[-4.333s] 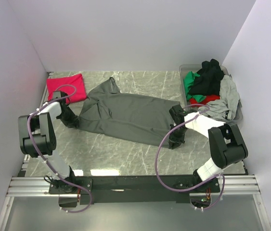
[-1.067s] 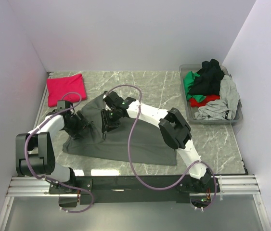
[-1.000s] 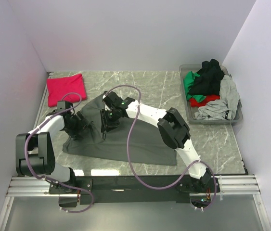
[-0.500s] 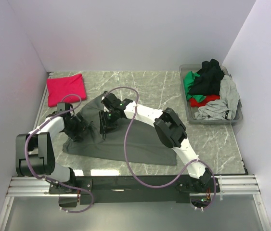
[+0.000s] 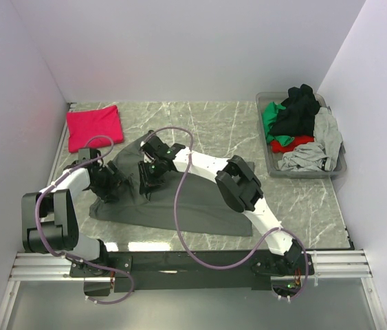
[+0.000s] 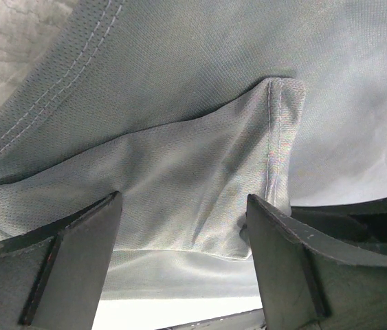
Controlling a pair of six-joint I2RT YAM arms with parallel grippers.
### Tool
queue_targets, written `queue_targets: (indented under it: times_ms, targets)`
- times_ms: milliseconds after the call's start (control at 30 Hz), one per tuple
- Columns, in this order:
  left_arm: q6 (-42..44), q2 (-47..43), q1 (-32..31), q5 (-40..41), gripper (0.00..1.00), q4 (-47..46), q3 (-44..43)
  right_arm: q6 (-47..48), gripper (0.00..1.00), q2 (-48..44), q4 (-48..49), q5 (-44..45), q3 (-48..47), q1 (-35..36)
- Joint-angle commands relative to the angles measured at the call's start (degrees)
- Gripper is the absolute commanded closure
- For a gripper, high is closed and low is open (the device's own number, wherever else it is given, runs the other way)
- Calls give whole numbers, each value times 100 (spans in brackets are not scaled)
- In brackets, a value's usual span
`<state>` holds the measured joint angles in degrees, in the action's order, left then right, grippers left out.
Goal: Fold and stack the t-shirts
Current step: Fold the tshirt
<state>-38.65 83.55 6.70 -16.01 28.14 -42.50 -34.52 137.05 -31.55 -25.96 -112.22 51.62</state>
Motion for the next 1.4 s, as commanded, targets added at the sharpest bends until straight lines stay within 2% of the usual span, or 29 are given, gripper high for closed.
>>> queue_targets:
  times_ms: [0, 67, 167, 333, 767, 1067, 1367]
  targets:
    - [104, 144, 59, 282, 19, -81, 295, 95, 69, -3, -62, 116, -300, 33]
    - [95, 153, 103, 309, 19, -54, 321, 104, 78, -91, -123, 213, -291, 15]
    - [77, 188, 156, 388, 19, -11, 330, 60, 86, -337, -36, 336, -81, -37]
    - [77, 398, 200, 432, 19, 16, 313, -2, 86, -583, -26, 460, 52, -108]
    - [77, 742, 200, 494, 19, -28, 339, 77, 75, -636, -536, 644, -133, -196]
    - [77, 698, 191, 529, 19, -10, 330, 59, 67, -1225, -273, 943, 728, -433]
    - [95, 715, 191, 555, 19, -19, 330, 227, 66, -751, -545, 926, 175, -249]
